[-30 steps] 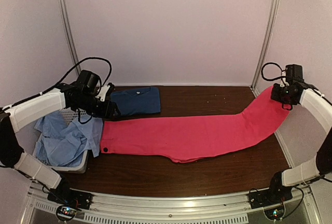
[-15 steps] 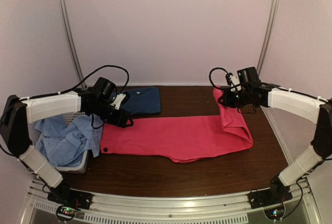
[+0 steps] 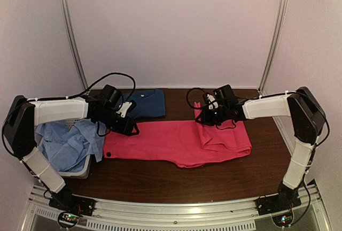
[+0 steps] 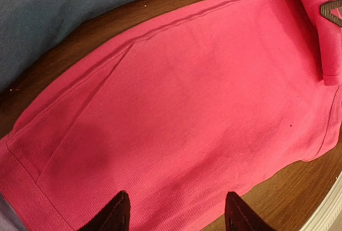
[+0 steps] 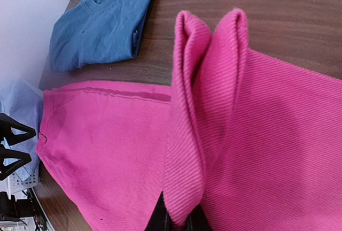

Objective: Fold and stack the mixed laundry pile
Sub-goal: Move the rectangle-folded trousers to the center of the board.

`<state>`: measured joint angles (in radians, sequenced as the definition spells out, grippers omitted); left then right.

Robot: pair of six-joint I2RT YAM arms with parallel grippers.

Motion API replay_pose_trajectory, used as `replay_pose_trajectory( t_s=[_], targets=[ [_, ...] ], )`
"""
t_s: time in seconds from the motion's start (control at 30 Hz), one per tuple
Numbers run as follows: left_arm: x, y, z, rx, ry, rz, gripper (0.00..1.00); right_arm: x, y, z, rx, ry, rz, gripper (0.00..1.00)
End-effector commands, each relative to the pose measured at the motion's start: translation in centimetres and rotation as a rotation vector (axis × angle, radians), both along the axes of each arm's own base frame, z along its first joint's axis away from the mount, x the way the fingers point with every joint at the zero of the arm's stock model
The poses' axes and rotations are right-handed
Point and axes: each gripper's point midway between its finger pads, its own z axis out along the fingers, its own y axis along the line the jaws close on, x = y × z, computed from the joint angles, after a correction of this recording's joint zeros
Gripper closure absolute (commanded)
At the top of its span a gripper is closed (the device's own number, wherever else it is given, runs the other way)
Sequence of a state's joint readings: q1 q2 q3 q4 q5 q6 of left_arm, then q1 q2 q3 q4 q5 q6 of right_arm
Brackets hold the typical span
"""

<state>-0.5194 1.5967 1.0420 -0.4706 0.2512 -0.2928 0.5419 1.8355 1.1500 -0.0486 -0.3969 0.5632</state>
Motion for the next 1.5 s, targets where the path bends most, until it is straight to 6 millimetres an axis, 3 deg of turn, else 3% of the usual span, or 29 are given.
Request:
replay_pose_trajectory(
  t_s=[0.0,0.23,0.33,0.4,0.57,0.67,0.83,0.97,1.03,1.1,1.23,1.33,1.47],
  targets=[
    [0.3,-0.7,-1.2,0.018,-0.004,-0.019,0.39,-0.1,0.1,-1.1,0.039,0.012,-0.015,1.0],
    [-1.2,-2.9,-4.2,0.103,0.027,-0.088,0.39,-3.4,-6.2,-6.4,-0.045,0.141,-0.114,1.0],
    [-2.1,-4.5,-5.8,0.136,0.047,-0.124,0.4,-4.8,-9.5,-7.6,-0.081,0.178,-0.169,1.0],
    [-2.8,-5.5,-6.9,0.156,0.062,-0.153,0.4,-5.1,-11.7,-7.2,-0.081,0.17,-0.22,1.0],
    [-5.3,-6.9,-9.6,0.2,0.119,-0.207,0.42,-5.1,-16.7,-3.5,-0.067,0.104,-0.324,1.0],
    [-6.3,-7.4,-10.6,0.192,0.153,-0.225,0.44,-4.4,-19.6,0.2,-0.078,0.026,-0.382,1.0],
    [-8.1,-10.8,-10.9,0.162,0.163,-0.303,0.47,-3.5,-24.8,7.2,-0.142,-0.113,-0.499,1.0],
    [-8.9,-13.2,-10.2,0.128,0.149,-0.354,0.48,-4.2,-30.5,12.4,-0.253,-0.213,-0.657,1.0],
    [-8.3,-14.0,-8.2,0.087,0.088,-0.377,0.47,-4.8,-33.1,15.7,-0.328,-0.28,-0.735,1.0],
    [-7.2,-15.2,-5.3,0.04,-0.013,-0.416,0.45,-5.6,-35.2,17.6,-0.425,-0.314,-0.804,1.0],
    [-3.6,-18.5,-0.4,0.009,-0.209,-0.469,0.4,-6.7,-38.2,18.7,-0.588,-0.317,-0.889,1.0],
    [-1.3,-21.0,-1.0,0.055,-0.211,-0.492,0.41,-6.9,-38.9,18.4,-0.627,-0.308,-0.897,1.0],
    [-1.1,-23.0,-3.9,0.035,-0.136,-0.527,0.46,-6.6,-38.3,18.1,-0.606,-0.306,-0.864,1.0]
  ],
)
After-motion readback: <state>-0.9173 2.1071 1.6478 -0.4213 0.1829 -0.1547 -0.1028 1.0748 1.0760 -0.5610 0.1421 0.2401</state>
